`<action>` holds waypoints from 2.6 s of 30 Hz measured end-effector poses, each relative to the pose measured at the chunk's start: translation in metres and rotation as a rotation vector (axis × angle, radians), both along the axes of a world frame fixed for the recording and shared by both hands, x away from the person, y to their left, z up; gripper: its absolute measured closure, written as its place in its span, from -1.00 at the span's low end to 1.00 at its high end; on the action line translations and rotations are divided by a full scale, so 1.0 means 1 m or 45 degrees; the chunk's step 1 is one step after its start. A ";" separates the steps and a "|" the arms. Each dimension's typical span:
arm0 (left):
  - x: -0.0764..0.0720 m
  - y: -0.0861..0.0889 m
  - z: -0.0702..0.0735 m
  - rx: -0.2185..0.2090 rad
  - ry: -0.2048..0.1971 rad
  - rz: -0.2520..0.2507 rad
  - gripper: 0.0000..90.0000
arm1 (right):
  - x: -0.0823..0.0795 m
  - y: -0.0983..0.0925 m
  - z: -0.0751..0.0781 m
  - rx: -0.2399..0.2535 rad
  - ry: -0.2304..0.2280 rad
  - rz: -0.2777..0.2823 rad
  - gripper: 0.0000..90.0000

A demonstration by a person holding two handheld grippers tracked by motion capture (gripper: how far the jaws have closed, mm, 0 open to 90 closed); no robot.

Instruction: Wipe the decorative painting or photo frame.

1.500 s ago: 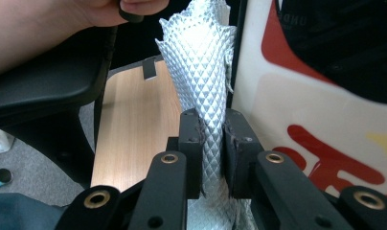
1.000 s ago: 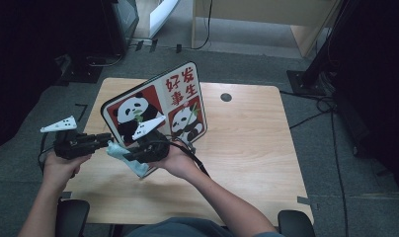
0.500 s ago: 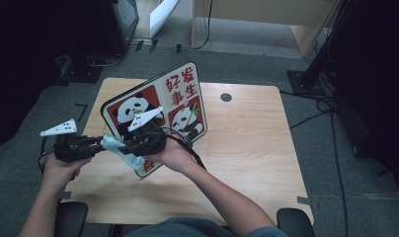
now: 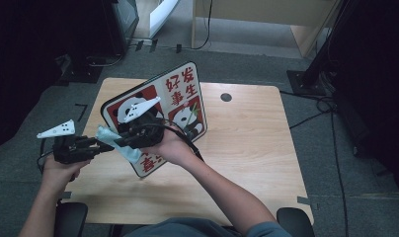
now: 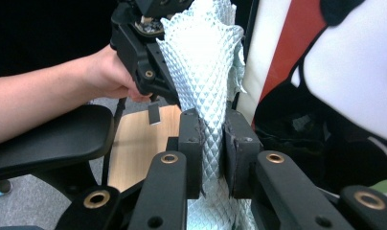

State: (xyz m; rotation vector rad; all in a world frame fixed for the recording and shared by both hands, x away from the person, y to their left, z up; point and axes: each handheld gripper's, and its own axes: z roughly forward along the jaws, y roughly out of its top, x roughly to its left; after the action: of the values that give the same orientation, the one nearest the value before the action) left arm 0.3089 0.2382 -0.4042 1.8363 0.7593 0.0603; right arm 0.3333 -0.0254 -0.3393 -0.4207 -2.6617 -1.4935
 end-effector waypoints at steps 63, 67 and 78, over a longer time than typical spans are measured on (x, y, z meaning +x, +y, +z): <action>-0.007 -0.023 0.005 0.030 -0.081 -0.050 0.73 | 0.019 0.009 0.067 -0.003 -0.050 0.001 0.78; -0.007 -0.023 0.005 0.033 -0.082 -0.053 0.73 | 0.023 0.007 0.076 0.013 -0.075 0.008 0.78; -0.006 -0.023 0.005 0.033 -0.083 -0.040 0.71 | 0.048 0.005 0.107 0.081 -0.086 0.021 0.78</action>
State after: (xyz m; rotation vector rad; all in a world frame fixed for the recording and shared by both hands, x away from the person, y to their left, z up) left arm 0.3026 0.2150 -0.3995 1.8613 0.6870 0.1095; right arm 0.3812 -0.0204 -0.2327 -0.3497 -2.6522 -1.6111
